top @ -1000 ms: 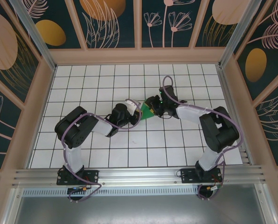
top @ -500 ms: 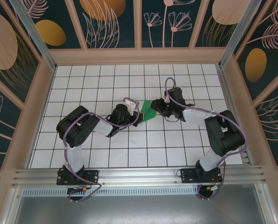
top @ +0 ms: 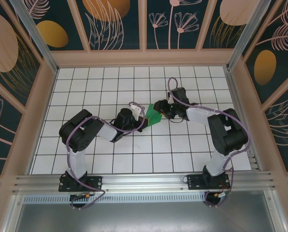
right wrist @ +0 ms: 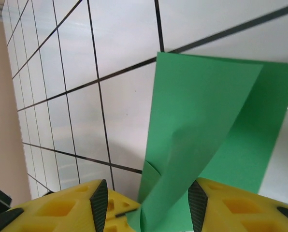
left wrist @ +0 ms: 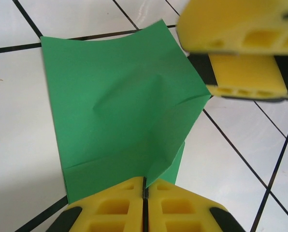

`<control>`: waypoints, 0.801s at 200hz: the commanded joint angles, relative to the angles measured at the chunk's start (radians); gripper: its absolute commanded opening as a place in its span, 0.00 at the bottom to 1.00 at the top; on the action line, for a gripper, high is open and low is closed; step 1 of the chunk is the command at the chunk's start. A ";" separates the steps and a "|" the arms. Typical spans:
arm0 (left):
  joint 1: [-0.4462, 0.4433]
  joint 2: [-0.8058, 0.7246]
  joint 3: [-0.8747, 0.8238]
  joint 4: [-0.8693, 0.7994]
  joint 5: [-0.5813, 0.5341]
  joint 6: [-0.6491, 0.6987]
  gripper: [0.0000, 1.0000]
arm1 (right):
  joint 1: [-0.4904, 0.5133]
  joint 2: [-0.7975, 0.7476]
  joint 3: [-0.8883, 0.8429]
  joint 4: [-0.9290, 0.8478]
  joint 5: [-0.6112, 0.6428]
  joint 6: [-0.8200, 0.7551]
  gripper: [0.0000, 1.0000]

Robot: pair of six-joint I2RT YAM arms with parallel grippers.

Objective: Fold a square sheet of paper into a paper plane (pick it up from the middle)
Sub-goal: Fourth fold the wing at the center of the table.

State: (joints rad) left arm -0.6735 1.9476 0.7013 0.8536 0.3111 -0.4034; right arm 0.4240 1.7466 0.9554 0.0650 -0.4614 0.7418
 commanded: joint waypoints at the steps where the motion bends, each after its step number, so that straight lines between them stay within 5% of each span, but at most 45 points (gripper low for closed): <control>1: -0.002 -0.016 -0.003 -0.022 0.019 0.068 0.10 | -0.007 0.054 0.081 -0.140 0.019 0.027 0.49; 42: -0.003 -0.032 -0.008 -0.051 0.017 0.137 0.11 | -0.008 0.091 0.154 -0.248 0.060 0.035 0.43; 107: -0.002 -0.044 -0.026 -0.062 0.013 0.176 0.10 | -0.011 0.142 0.270 -0.379 0.149 0.000 0.06; 122: -0.003 -0.047 -0.029 -0.060 0.010 0.159 0.10 | -0.010 0.147 0.284 -0.383 0.152 -0.007 0.09; 160: -0.002 -0.063 -0.030 -0.060 -0.003 0.045 0.08 | -0.011 0.057 0.219 -0.278 0.111 -0.051 0.41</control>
State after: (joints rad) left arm -0.6735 1.9221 0.6838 0.8028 0.3111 -0.2817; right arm 0.4217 1.8729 1.2045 -0.2710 -0.3458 0.7315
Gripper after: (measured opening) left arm 0.086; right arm 0.330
